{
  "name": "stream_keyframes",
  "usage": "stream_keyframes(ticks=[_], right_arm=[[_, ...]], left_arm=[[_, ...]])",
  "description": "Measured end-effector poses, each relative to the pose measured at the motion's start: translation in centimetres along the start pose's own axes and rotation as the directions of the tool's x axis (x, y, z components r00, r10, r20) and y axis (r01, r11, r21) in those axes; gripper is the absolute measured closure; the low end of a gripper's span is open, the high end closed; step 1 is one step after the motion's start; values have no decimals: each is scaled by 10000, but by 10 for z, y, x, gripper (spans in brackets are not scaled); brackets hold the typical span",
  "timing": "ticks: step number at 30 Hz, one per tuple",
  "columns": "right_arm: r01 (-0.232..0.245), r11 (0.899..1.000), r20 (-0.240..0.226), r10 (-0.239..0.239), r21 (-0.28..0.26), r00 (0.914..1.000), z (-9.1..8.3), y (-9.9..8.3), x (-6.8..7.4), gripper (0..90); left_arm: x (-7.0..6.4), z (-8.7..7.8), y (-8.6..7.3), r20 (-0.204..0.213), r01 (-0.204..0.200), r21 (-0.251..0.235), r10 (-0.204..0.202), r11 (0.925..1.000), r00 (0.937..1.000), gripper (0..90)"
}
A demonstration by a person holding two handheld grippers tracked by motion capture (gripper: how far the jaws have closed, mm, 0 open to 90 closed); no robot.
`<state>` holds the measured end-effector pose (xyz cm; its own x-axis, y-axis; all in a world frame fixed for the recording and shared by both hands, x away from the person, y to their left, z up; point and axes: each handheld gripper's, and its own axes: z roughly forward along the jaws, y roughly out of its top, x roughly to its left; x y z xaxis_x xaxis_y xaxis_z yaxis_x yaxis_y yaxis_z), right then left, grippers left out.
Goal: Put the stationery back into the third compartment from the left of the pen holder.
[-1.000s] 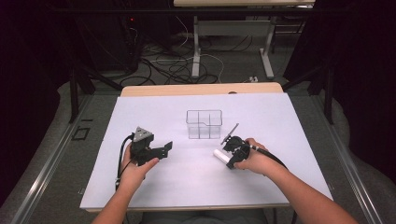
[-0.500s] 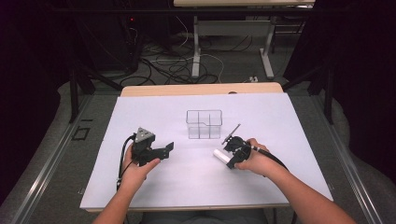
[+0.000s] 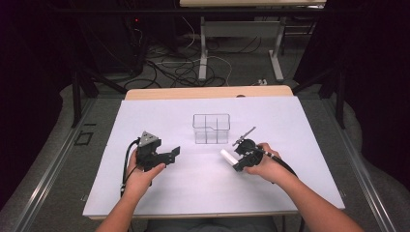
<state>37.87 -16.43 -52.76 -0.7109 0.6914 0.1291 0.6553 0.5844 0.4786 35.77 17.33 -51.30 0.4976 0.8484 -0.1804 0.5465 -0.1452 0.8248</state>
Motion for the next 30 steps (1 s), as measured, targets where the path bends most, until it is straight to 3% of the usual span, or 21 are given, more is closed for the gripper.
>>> stream_keyframes(ticks=[1, 2, 3, 6, 9, 10, 15, 18, 19, 20, 21, 24, 25, 27, 28, 30], right_arm=[[291, 9846, 77, -309, 1724, 9995, -12, 6, -2, 707], [340, 9872, 108, -361, 1559, 9993, -14, 6, -2, 707], [-6, 9996, 65, 4, 285, 10000, -7, 2, 0, 707], [-160, 9992, -60, 158, -372, 9999, -10, 1, 1, 707], [25, 9937, -33, -29, -1119, 10000, -12, 0, 2, 707], [-33, 9933, 41, 38, -1154, 10000, -14, 1, 4, 707], [370, 9647, 480, -253, -2608, 9985, -17, 1, 11, 707], [605, 9466, 695, -404, -3168, 9968, -20, 2, 15, 707], [655, 9397, 776, -417, -3355, 9961, -21, 3, 16, 707], [751, 9257, 898, -447, -3708, 9950, -22, 3, 18, 707], [751, 9257, 898, -447, -3708, 9950, -22, 3, 18, 707], [887, 9074, 1130, -458, -4108, 9925, -24, 4, 22, 707], [995, 8947, 1285, -476, -4355, 9906, -24, 4, 24, 707], [1105, 8854, 1419, -510, -4515, 9886, -25, 4, 26, 707], [1149, 8738, 1473, -502, -4725, 9878, -26, 4, 27, 707], [1245, 8604, 1653, -475, -4942, 9851, -26, 4, 30, 706]], left_arm=[[1, 0, 0, 42, 90, -25, -90, 10000, 10000, 157], [1, -1, 1, 93, 140, 3, -140, 9999, 9999, 157], [2, -1, 1, 117, 185, 9, -185, 9998, 9998, 157], [3, -2, 2, 109, 314, -106, -313, 9995, 9995, 157], [4, -4, 3, 165, 368, -282, -363, 9989, 9992, 157], [4, -5, 3, 165, 386, -332, -380, 9987, 9991, 157], [4, -7, 6, 321, 593, -521, -577, 9969, 9978, 155], [3, -8, 7, 392, 467, -600, -444, 9971, 9982, 155], [2, -9, 8, 450, 391, -631, -363, 9972, 9983, 156], [1, -9, 8, 474, 350, -625, -321, 9974, 9984, 159], [0, -10, 9, 496, 314, -644, -283, 9974, 9984, 159], [-2, -11, 10, 606, 277, -720, -234, 9970, 9979, 165], [-2, -11, 10, 619, 248, -752, -202, 9969, 9979, 167], [-4, -11, 11, 622, 267, -846, -214, 9961, 9978, 169], [-4, -11, 11, 637, 323, -883, -267, 9956, 9976, 171], [-4, -11, 12, 701, 407, -954, -341, 9946, 9970, 172]])
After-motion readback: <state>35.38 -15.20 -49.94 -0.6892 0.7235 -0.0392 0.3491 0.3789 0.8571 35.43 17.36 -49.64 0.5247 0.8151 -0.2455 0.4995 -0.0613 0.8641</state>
